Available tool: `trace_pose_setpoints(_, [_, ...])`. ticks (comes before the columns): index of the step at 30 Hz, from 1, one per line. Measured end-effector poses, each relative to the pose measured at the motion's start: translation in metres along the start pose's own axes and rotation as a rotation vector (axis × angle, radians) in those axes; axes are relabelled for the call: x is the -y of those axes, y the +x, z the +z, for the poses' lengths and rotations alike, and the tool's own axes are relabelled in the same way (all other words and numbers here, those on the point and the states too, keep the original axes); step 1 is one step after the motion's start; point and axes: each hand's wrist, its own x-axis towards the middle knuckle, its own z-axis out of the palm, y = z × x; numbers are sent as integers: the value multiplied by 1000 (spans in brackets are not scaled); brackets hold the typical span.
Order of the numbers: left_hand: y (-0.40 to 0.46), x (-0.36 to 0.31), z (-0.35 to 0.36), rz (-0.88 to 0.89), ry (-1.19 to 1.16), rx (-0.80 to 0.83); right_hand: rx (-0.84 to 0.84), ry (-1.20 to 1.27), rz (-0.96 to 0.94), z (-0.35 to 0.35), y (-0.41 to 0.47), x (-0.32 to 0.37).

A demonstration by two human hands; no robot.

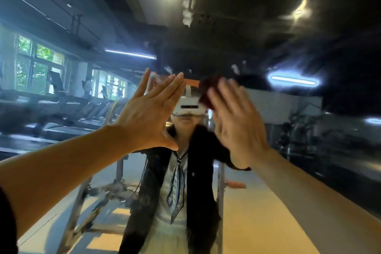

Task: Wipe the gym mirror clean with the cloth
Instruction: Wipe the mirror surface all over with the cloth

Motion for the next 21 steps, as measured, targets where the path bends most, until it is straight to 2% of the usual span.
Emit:
trace_pose_setpoints(2, [-1,0,1,1,-5,-2,-90,39,262,-3,18,0])
trace_pose_setpoints(4, [-1,1,2,1,-5,-3,-103,66,256,4,13,22])
trace_pose_setpoints(5, [-1,1,2,2,-8,-5,-53,72,151,9,3,34])
trace_pose_setpoints(8, [-1,2,-4,20,-3,12,140,-28,-328,11,-27,39])
trace_pose_setpoints(9, [0,4,-7,34,4,13,146,-68,-392,8,-25,24])
trace_pose_setpoints(10, [1,6,-10,54,7,4,110,-94,-366,5,-19,7])
trace_pose_setpoints(11, [2,8,-13,73,-2,-27,70,-103,-256,1,-10,-11])
trace_pose_setpoints(14, [13,15,-24,106,-77,-164,-64,-73,257,-16,26,-51])
trace_pose_setpoints(16, [28,14,-30,98,-81,-177,-128,-76,419,-12,45,-39])
trace_pose_setpoints(17, [36,13,-31,82,-78,-163,-142,-100,380,-7,46,-29])
trace_pose_setpoints(19, [49,7,-32,27,-91,-133,-82,-100,141,3,35,-18])
trace_pose_setpoints(21, [56,2,-33,-17,-113,-119,-1,-124,-68,3,24,-37])
